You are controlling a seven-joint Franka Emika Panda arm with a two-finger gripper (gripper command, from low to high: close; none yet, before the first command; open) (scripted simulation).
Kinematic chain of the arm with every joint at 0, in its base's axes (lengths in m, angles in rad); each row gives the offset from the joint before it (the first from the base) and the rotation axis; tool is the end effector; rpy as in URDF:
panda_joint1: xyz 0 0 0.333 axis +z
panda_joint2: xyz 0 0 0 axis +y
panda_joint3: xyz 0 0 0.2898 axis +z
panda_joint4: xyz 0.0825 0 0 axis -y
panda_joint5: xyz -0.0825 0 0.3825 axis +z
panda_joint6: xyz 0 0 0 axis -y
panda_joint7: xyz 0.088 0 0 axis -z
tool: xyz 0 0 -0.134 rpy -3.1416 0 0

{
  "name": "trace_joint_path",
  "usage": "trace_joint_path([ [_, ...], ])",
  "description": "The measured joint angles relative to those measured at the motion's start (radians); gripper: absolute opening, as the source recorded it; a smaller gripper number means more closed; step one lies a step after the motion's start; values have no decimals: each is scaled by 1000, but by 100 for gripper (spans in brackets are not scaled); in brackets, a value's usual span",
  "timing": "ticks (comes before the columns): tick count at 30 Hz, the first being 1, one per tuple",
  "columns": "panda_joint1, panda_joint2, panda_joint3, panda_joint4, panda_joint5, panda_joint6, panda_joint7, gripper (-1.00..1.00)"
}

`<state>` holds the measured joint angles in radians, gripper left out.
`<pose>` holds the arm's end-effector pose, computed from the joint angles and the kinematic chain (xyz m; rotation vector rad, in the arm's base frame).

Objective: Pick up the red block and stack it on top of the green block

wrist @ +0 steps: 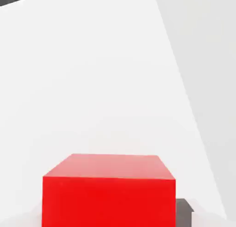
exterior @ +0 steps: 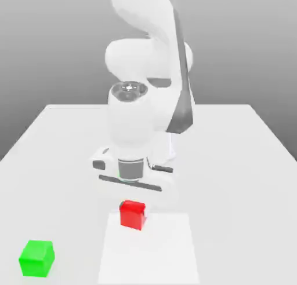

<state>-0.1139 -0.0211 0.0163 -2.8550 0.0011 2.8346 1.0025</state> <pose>0.3572 -0.0351 0.1510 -2.6771 1.6435 -0.0010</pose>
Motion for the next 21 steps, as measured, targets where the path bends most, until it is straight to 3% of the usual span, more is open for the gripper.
trace_joint_path([
  [13,-195,183,-152,435,44,-254,399,-100],
  [17,-218,311,-150,474,85,-166,403,-100],
  [18,-223,342,-144,477,93,-139,398,100],
  [21,-223,342,-144,477,93,-139,398,100],
])
